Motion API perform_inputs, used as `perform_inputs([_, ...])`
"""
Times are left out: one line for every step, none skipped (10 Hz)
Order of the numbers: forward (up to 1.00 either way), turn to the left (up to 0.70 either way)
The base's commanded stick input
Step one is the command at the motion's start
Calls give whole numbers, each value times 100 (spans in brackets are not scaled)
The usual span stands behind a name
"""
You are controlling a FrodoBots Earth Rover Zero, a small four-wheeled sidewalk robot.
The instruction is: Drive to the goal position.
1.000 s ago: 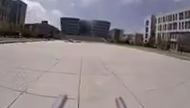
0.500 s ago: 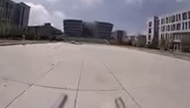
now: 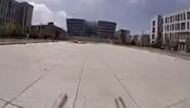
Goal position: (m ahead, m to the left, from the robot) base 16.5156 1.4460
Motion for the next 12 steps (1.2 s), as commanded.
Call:
perform_inputs([100,3])
perform_inputs([100,3])
perform_inputs([100,3])
perform_inputs([100,-4])
perform_inputs([100,-37])
perform_inputs([100,-37])
perform_inputs([100,-37])
perform_inputs([100,-33])
perform_inputs([100,-22])
perform_inputs([100,-12])
perform_inputs([100,-1])
perform_inputs([100,4])
